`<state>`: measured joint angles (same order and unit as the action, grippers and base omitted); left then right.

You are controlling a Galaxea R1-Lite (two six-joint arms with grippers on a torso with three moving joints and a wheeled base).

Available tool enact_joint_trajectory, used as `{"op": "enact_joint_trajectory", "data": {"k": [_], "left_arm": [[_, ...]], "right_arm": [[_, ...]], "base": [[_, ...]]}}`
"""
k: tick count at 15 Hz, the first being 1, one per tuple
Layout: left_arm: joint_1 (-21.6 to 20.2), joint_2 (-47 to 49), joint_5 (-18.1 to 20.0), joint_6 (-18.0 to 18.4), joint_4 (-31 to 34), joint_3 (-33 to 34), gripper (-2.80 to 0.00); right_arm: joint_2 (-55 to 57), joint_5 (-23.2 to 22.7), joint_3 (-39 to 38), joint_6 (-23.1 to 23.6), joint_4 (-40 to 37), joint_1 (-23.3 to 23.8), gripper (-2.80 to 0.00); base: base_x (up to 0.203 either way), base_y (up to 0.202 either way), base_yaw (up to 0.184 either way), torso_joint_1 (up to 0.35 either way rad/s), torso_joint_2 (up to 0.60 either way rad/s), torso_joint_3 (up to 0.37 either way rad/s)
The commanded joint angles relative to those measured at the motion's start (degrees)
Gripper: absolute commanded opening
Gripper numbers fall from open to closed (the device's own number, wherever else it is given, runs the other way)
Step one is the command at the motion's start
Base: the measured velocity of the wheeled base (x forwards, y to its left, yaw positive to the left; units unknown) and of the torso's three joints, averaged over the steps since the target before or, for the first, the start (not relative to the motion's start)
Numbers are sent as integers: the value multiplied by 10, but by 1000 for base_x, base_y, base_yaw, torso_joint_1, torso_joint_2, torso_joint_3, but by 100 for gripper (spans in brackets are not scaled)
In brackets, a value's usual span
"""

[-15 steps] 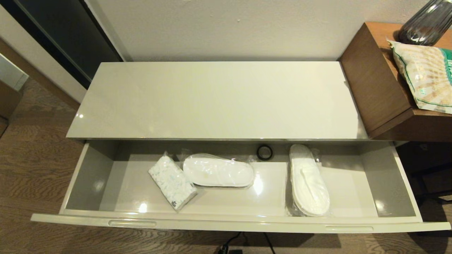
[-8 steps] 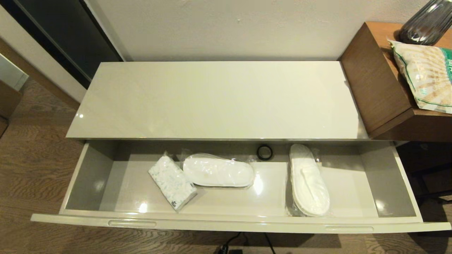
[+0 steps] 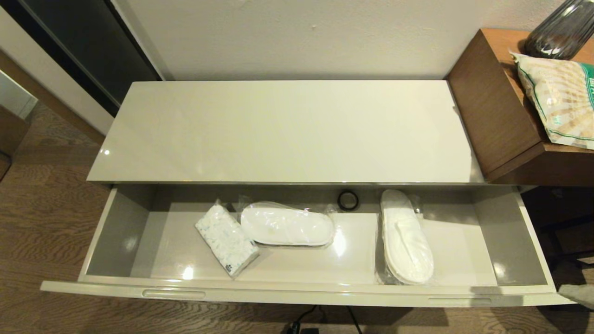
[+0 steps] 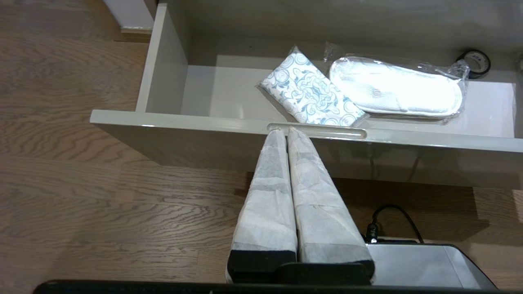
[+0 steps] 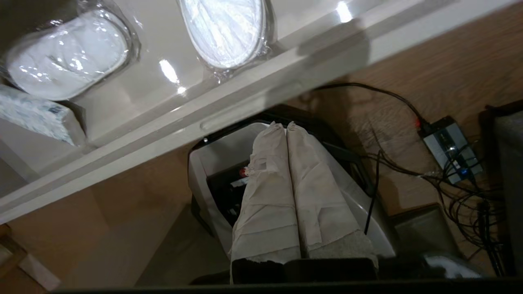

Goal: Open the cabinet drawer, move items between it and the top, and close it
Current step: Close the drawer

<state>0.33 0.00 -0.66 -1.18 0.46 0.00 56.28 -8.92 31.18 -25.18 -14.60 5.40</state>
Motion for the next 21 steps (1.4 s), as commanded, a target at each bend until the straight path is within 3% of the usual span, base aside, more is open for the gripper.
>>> {"op": "enact_joint_trajectory", "data": {"k": [1,6,11,15,21], "left_arm": [[0,-1,0,0,0,0,-280],[0,-1,0,0,0,0,-280],[0,-1,0,0,0,0,-280],[0,-1,0,0,0,0,-280],[0,-1,0,0,0,0,-280]], "right_arm": [[84,4,-28,0,95,-18,-280],[160,-4,1,-10,104,-73,-280],[83,-3,22,-53,45,-110,-280],[31,-3,26,-58,-9,-112,-280],[66,-1,44,-58,-20,-116,-280]], "base": [[0,0,0,0,0,0],[0,0,0,0,0,0],[0,0,0,0,0,0],[0,0,0,0,0,0],[0,0,0,0,0,0]]}}
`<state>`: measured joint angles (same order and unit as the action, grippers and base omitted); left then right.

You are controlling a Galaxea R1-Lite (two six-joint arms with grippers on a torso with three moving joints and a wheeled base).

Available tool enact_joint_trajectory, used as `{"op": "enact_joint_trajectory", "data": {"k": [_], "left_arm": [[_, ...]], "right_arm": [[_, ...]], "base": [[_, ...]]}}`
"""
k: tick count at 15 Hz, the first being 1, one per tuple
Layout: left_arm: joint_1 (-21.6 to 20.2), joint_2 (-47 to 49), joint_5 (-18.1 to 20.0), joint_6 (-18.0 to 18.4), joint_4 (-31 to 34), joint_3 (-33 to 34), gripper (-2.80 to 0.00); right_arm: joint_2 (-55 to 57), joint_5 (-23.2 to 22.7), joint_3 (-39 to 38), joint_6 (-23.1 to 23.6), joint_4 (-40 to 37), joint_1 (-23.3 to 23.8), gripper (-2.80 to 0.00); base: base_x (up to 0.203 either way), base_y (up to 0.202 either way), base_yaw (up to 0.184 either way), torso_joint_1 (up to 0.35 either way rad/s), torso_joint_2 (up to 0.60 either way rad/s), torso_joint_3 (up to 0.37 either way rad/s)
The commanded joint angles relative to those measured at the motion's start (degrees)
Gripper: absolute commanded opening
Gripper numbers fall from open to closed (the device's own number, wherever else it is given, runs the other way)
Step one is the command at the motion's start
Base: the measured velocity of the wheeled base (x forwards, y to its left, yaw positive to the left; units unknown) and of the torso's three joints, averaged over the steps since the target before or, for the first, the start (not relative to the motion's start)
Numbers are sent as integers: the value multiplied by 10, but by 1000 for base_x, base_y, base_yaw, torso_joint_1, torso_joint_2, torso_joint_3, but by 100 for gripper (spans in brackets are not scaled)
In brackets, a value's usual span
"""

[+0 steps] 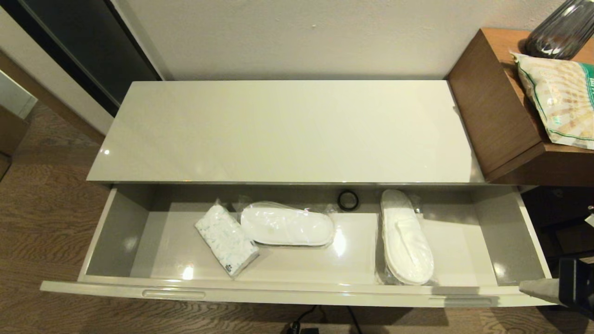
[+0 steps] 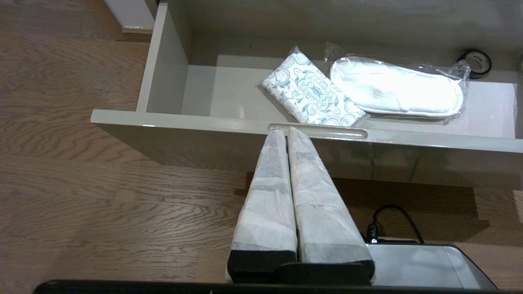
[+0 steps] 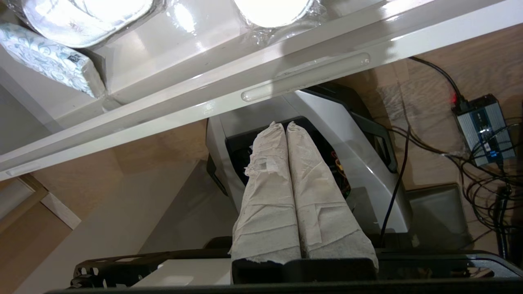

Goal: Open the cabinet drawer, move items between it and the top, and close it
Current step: Close the drawer

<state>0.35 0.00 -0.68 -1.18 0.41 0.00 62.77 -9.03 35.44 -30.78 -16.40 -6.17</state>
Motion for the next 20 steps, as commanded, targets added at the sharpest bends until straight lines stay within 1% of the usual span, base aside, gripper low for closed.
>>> {"op": "enact_joint_trajectory", "data": {"k": [1,2,5,7,8,11,13,14,17,20], "left_arm": [[0,-1,0,0,0,0,-280],[0,-1,0,0,0,0,-280],[0,-1,0,0,0,0,-280],[0,-1,0,0,0,0,-280],[0,-1,0,0,0,0,-280],[0,-1,0,0,0,0,-280],[0,-1,0,0,0,0,-280],[0,-1,0,0,0,0,-280],[0,-1,0,0,0,0,-280],[0,-1,0,0,0,0,-280]], "right_arm": [[-13,0,0,-2,-11,0,-280],[-24,0,4,-1,-38,0,-280],[-27,0,7,0,-79,-2,-280],[20,0,6,0,-139,-9,-280],[44,0,5,-2,-148,-10,-280],[84,4,0,-17,-110,-11,-280],[123,13,4,-52,-93,-11,-280],[139,15,5,-61,-83,-11,-280],[192,22,5,-78,-74,-12,-280],[242,21,8,-82,-73,-17,-280]], "base": [[0,0,0,0,0,0],[0,0,0,0,0,0],[0,0,0,0,0,0],[0,0,0,0,0,0],[0,0,0,0,0,0],[0,0,0,0,0,0],[0,0,0,0,0,0],[0,0,0,0,0,0],[0,0,0,0,0,0],[0,0,0,0,0,0]]}}
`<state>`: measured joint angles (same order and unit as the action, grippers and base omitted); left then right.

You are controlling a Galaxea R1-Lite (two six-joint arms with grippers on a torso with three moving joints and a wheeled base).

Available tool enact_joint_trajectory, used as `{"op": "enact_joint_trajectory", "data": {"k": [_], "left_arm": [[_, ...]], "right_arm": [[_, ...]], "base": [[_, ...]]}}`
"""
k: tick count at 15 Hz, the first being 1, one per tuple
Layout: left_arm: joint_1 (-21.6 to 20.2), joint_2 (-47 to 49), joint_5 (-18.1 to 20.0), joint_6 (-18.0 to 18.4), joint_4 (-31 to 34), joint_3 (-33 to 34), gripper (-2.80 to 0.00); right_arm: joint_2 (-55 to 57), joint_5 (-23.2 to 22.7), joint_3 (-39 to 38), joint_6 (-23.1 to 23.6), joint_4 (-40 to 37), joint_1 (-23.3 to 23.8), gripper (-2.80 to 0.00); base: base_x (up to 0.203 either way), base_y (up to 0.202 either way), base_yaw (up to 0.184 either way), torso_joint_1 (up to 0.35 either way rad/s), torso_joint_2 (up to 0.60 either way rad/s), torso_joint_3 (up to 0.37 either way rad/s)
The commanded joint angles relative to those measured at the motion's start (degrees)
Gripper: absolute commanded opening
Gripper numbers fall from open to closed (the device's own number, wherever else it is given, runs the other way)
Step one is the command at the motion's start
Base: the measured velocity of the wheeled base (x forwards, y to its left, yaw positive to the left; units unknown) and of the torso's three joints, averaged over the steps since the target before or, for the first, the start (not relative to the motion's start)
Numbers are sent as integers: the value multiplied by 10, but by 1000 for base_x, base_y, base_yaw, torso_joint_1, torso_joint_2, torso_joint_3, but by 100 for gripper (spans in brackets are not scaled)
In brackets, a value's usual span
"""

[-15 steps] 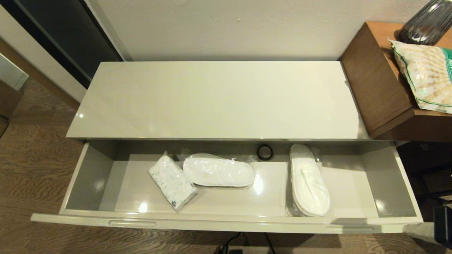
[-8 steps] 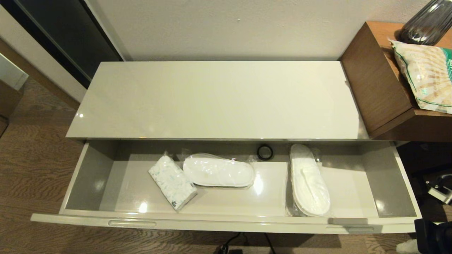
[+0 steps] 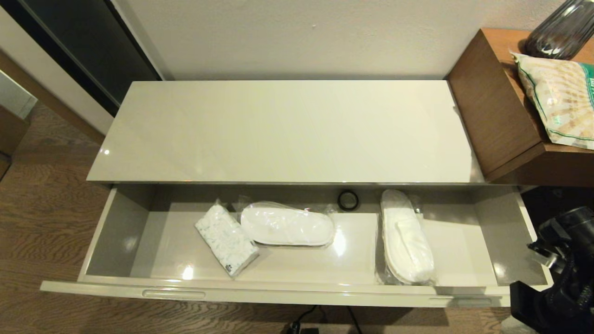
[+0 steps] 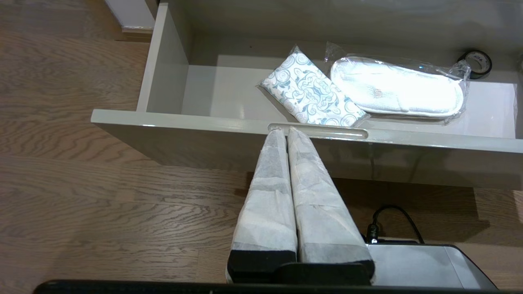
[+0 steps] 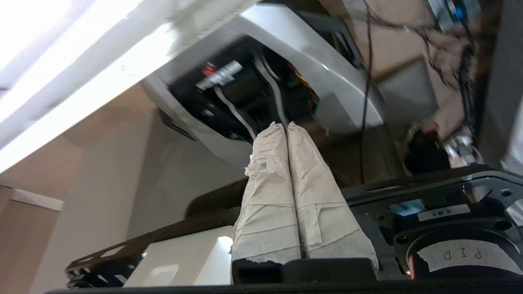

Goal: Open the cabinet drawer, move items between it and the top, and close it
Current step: Close the drawer

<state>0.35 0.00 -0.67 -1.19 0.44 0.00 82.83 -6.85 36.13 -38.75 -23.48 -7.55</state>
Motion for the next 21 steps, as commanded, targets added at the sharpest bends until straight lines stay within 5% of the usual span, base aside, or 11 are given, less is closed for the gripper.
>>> {"op": "enact_joint_trajectory", "data": {"k": [1,5,14,21], "left_arm": [[0,-1,0,0,0,0,-280],[0,-1,0,0,0,0,-280],[0,-1,0,0,0,0,-280],[0,-1,0,0,0,0,-280]], "right_arm": [[59,-1,3,-3,-1,-7,-280],[130,0,36,-3,5,-18,-280],[178,-2,70,-64,3,-130,-280],[234,0,96,-111,30,-131,-280]], "base": [[0,0,0,0,0,0],[0,0,0,0,0,0],[0,0,0,0,0,0],[0,0,0,0,0,0]]}}
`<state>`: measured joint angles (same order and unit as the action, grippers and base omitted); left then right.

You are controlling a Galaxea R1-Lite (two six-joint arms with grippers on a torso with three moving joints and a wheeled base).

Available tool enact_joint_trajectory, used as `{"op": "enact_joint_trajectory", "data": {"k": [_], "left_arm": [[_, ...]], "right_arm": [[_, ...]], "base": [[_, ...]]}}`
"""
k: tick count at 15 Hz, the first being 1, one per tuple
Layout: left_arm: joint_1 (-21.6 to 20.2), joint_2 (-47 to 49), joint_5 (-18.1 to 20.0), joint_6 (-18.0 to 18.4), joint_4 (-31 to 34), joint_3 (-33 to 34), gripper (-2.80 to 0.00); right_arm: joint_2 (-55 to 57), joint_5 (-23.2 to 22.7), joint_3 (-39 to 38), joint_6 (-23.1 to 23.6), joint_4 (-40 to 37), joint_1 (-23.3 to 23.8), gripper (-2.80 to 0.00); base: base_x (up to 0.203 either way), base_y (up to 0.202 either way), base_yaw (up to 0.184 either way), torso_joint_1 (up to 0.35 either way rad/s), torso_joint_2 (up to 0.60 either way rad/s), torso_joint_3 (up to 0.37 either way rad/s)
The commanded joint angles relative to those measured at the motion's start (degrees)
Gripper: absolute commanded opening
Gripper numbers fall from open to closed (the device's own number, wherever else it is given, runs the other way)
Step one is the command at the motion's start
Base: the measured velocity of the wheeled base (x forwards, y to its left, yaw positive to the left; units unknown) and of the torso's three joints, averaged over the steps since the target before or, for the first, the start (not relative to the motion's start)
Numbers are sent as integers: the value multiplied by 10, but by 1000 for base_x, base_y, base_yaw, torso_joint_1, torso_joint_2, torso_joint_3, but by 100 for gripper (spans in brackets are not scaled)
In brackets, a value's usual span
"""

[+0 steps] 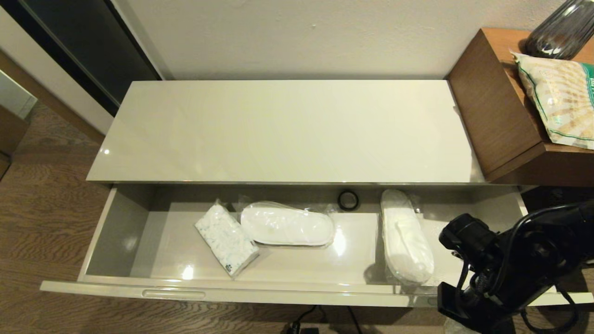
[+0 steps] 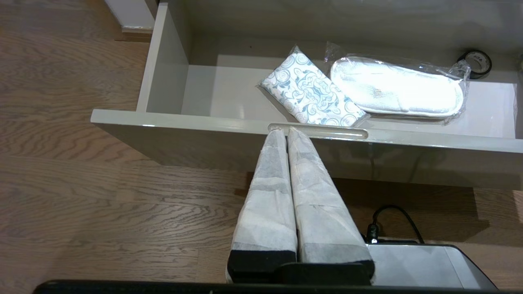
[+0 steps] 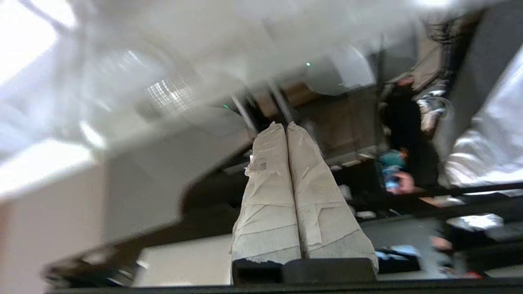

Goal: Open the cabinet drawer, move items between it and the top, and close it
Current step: Close the drawer

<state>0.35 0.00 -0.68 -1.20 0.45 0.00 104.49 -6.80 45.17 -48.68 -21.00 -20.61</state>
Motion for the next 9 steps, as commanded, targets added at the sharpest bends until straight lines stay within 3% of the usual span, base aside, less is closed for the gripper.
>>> {"op": "enact_joint_trajectory", "data": {"k": [1,3,5,7,9], "left_arm": [[0,-1,0,0,0,0,-280],[0,-1,0,0,0,0,-280],[0,-1,0,0,0,0,-280],[0,-1,0,0,0,0,-280],[0,-1,0,0,0,0,-280]], "right_arm": [[26,2,7,-28,27,2,-280],[32,19,13,-76,82,13,-280],[35,91,34,-117,109,30,-280],[37,141,51,-125,158,44,-280],[41,147,71,-120,182,48,-280]], "base": [[0,0,0,0,0,0],[0,0,0,0,0,0],[0,0,0,0,0,0],[0,0,0,0,0,0],[0,0,0,0,0,0]]}}
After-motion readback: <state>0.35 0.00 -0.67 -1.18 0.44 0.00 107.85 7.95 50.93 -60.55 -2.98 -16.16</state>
